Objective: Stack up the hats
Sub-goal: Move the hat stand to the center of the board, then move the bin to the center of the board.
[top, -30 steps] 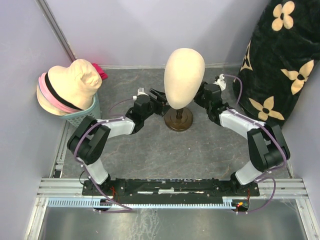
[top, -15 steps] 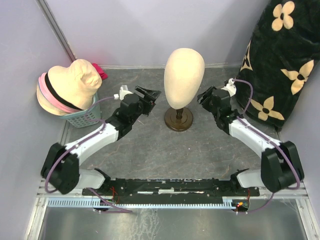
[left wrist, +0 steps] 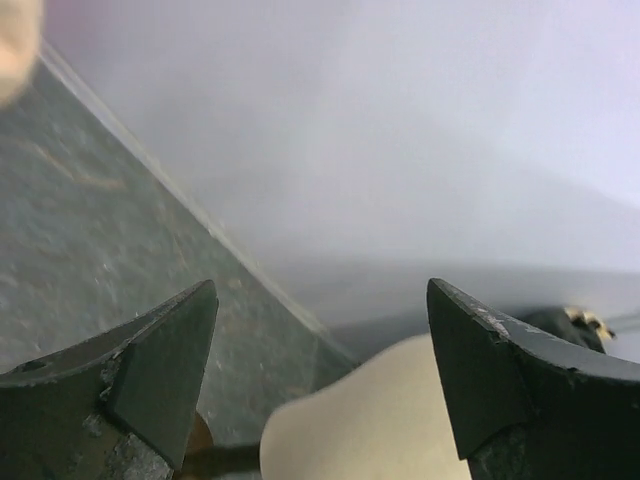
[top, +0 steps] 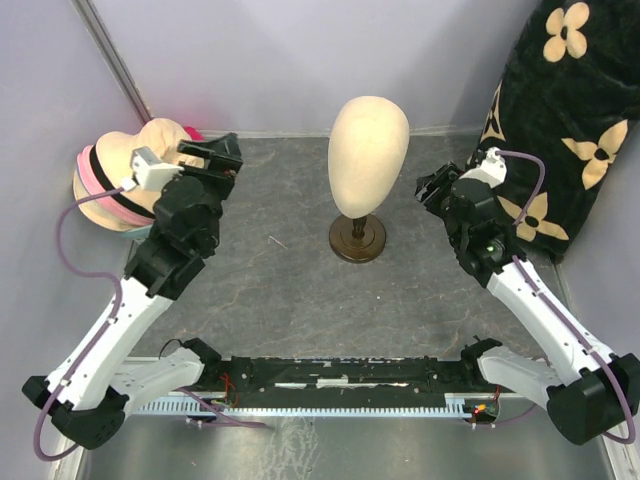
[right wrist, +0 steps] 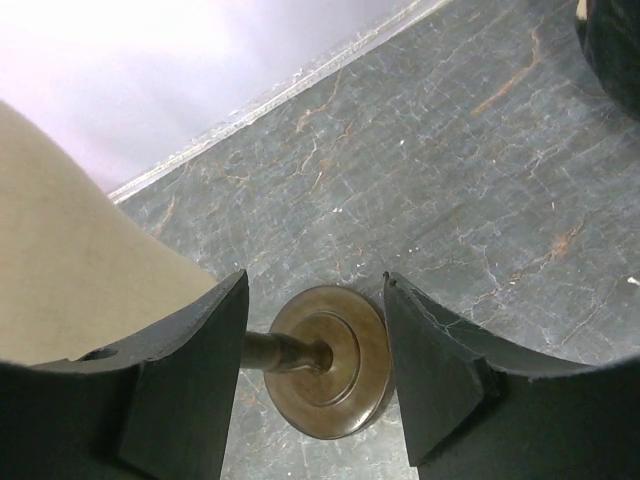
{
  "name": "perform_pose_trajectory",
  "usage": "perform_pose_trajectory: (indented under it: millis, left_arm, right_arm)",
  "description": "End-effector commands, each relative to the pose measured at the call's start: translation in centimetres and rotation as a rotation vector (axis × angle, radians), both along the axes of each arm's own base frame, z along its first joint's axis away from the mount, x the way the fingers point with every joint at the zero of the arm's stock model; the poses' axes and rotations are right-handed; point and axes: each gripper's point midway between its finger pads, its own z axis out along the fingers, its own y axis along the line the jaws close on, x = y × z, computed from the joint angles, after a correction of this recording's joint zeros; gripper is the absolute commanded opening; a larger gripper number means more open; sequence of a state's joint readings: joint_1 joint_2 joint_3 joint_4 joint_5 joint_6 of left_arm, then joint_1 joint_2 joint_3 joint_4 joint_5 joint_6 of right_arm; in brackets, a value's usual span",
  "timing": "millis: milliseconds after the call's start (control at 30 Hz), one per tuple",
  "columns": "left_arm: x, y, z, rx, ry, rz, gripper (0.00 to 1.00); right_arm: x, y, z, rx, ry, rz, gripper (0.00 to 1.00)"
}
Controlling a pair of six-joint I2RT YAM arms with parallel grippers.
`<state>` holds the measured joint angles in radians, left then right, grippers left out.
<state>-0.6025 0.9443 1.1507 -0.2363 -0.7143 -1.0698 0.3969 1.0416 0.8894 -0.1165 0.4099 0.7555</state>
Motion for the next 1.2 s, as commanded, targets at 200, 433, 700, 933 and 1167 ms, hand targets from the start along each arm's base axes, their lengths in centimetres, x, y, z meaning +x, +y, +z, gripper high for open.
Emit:
perform_pose_trajectory:
  millis: [200,433,700,933,1167]
  left_arm:
    - [-2.2,10.3,6.2,0.227,0.078,0.467,0.96]
    - [-0.2,14.9,6.4,0.206,0.185,0.48,0.97]
    - [0.8,22.3,2.1,-0.027,0.328,0.489,0.98]
    - [0.3,24.4,-0.4,-0.112,0.375,0.51,0.96]
    - [-1.1,25.7,-4.1,-0.104,0.475,0.555,0.97]
  right_arm:
    - [-0.1,-1.5,9.6,-0.148,-0.122,-0.039,0.65]
    - [0.0,-2.0,13.0,-0.178,-0.149,-0.058,0.65]
    - [1.6,-1.1,18.3,-0.179,-0.208,-0.021,0.66]
    - [2.6,0.0,19.6,-0.152,-0.221,0.038,0.66]
    - [2.9,0.4,20.2,-0.181,-0.22,0.064,0.66]
